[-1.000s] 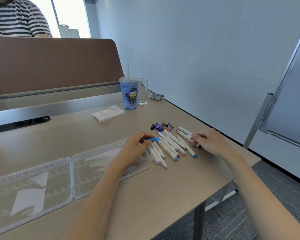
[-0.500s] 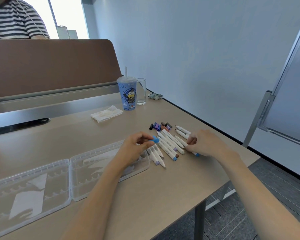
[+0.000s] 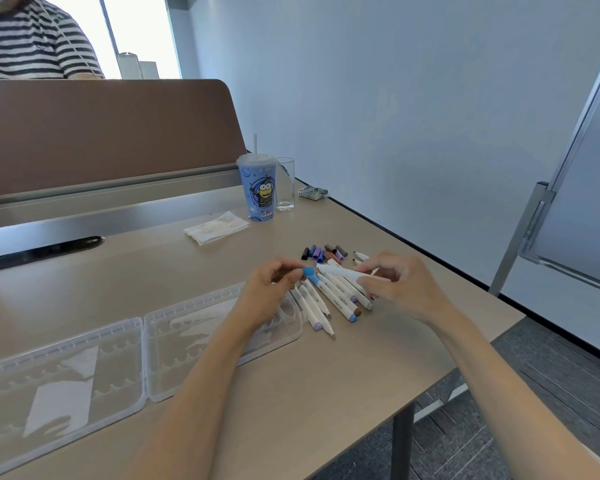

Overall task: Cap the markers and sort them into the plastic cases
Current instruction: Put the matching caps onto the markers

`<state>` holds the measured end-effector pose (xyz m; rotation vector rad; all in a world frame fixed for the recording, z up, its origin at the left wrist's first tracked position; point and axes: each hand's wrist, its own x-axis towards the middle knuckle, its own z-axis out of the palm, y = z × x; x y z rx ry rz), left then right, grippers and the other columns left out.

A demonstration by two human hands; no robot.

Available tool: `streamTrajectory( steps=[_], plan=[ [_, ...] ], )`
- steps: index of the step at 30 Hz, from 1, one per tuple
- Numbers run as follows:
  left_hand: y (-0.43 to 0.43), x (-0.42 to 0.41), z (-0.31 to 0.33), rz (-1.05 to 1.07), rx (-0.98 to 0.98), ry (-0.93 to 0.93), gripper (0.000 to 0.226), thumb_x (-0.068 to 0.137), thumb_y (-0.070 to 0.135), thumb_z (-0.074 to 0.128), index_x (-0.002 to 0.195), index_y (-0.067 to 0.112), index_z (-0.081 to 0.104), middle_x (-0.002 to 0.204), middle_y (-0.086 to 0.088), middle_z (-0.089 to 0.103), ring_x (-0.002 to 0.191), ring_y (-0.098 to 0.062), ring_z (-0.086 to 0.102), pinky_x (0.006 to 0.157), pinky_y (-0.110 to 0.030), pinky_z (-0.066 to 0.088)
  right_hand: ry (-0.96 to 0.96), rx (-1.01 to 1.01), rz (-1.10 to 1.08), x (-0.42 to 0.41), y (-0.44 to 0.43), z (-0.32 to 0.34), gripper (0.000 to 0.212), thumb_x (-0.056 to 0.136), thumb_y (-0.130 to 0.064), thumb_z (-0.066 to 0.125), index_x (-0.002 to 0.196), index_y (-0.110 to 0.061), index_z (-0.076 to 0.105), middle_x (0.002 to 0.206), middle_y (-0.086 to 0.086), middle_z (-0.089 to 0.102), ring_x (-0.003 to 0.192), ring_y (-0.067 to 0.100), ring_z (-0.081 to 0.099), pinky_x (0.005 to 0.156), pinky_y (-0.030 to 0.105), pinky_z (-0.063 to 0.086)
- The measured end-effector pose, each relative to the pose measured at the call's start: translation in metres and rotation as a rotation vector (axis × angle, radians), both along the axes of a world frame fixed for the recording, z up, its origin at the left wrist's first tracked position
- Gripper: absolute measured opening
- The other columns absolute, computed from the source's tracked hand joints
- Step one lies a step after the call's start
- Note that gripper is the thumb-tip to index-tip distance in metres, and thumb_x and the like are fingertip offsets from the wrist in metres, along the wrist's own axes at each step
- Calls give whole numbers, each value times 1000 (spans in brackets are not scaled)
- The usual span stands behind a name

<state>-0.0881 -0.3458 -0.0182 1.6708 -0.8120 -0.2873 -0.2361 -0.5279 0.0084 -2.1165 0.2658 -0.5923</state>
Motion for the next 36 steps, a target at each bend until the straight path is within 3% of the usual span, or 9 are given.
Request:
streamTrajectory(
  steps=[7,15,19,24,26,28,33,36],
  plan=[
    [0,4,-2,32,-10,-9,19,96,13,54,95,29,63,94,8,67,84,-7,58,83,-22,50,-25,-8,-6,1,1,-4,24,80,-7,73,83,-31,76,78,-14,66,57,2,55,53,13,38],
    [-1,-2,1,-30,1,-40,23,95,9,53,96,29,64,99,2,69,94,-13,62,84,-20,51,-17,-86,-15,5,-1,-9,17,82,-16,74,92,-29,76,87,-13,68,67,0,56,56,12,40],
    [0,-4,3,-38,-25,-13,18,95,8,53,101,21,65,93,2,69,81,-1,61,76,-14,50,-104,-42,-83,10,7,-17,20,82,-16,75,101,-19,76,96,-12,70,73,-2,60,63,12,44],
    [-1,-10,2,2,30,-89,19,96,12,54,94,27,66,80,7,68,69,1,55,66,-12,44,-92,-3,-87,8,16,-24,23,82,-15,75,102,-27,74,86,-15,70,61,1,63,54,10,42],
    [1,-13,-3,16,84,-126,17,96,13,55,98,23,69,78,8,68,58,4,50,55,-9,40,-82,-56,-92,5,16,-31,22,83,-17,75,101,-29,75,82,-15,72,64,4,62,53,13,42],
    [0,-15,-8,12,140,-180,18,96,13,54,102,18,70,77,9,67,53,7,47,53,-7,38,-88,-112,-105,1,16,-37,21,82,-17,75,100,-29,76,82,-16,72,69,11,62,57,23,45],
    [-23,-16,6,-11,154,-283,18,98,13,49,102,22,64,90,10,62,77,4,54,68,-6,39,-55,-235,-90,-2,8,-20,11,81,-21,76,92,-23,77,76,-20,66,71,-4,58,60,10,39],
    [-44,-9,21,-100,219,-292,20,97,15,51,114,23,62,96,12,59,84,0,54,72,-7,40,66,-283,-147,4,-11,-12,12,80,-27,76,92,-27,76,76,-17,67,69,2,56,61,17,39]
  ],
)
